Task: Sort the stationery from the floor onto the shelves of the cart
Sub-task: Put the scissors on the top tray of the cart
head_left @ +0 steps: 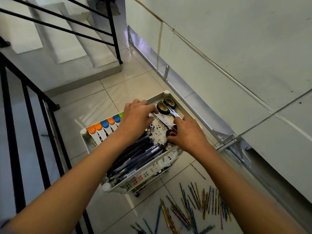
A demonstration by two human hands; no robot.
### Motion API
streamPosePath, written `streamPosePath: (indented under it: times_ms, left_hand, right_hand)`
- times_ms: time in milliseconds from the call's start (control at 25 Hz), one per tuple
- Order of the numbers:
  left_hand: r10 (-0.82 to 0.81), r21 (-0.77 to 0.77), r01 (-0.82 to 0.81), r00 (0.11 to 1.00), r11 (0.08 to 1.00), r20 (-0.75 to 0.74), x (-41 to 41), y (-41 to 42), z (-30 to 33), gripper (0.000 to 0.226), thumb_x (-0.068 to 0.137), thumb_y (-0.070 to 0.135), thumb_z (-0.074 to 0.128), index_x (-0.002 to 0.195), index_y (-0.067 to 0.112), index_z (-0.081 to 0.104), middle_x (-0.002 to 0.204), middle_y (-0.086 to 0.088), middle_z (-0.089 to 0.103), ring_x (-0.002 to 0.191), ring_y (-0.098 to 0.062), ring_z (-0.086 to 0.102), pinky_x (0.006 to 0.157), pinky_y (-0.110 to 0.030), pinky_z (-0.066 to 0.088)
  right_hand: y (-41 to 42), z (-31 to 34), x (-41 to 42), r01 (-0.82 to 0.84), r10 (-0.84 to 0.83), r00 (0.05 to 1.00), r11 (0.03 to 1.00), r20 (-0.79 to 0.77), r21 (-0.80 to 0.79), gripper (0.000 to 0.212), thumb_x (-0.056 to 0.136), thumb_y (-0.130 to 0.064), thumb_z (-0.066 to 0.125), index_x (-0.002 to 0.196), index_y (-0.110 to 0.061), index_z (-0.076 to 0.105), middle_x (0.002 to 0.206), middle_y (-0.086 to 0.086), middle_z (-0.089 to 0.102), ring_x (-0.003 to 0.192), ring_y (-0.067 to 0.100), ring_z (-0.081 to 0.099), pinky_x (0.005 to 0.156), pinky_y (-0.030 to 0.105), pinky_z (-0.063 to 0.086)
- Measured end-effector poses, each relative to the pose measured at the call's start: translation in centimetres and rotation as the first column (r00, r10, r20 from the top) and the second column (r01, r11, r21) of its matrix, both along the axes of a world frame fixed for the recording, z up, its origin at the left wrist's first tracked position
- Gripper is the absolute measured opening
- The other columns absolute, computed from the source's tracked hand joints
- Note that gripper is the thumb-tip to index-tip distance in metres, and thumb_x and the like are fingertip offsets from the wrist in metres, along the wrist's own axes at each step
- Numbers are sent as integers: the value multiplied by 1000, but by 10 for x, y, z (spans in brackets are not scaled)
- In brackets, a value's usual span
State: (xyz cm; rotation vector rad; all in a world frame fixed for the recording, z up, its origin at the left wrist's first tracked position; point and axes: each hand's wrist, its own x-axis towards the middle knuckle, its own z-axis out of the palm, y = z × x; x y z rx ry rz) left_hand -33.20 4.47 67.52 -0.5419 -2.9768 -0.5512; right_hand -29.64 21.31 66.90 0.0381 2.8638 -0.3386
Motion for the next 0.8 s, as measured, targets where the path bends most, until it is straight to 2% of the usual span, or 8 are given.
streamPosePath:
  times_ms: [160,320,560,720,800]
  left_hand:
    - [-144,-361,114,988,926,-58,-23,27,-1,26,92,25,58,116,32,64,116,2,60,111,-20,46,90,-35,27]
    - [-230,-477,174,971,862,-62,-28,35,-8,18,91,27,58,107,28,67,106,2,61,105,-19,49,90,-35,26]
    - [-236,-429,144,957,892,-170,-30,35,-26,17,89,23,60,104,21,67,100,-2,64,97,-23,54,84,-34,21]
    - [-146,-252,95,970,963,-193,-18,24,-22,20,91,25,55,108,22,65,103,-1,64,97,-22,54,83,-34,23]
    - [-88,-101,70,979,992,-182,-7,15,-14,20,92,29,55,107,21,66,99,-2,64,92,-21,55,82,-35,35]
  right_hand:
    - [5,2,1,-17,17,1000,1000,16,-7,63,75,-43,75,127,-18,49,127,8,42,116,23,42,87,35,47]
    - [4,2,5,-38,38,999,999,8,18,62,74,-42,76,123,-18,49,128,8,40,119,24,40,84,35,46]
    - [0,1,9,-25,26,999,998,-21,53,70,75,-46,74,130,-17,43,133,10,37,124,26,36,89,37,45]
    - [8,4,8,-18,18,999,1000,-32,8,75,75,-49,73,135,-19,40,133,8,40,121,24,38,92,37,44]
    - [15,10,12,6,-13,995,998,-99,-67,69,78,-49,70,134,-20,45,130,6,44,112,19,43,85,30,41]
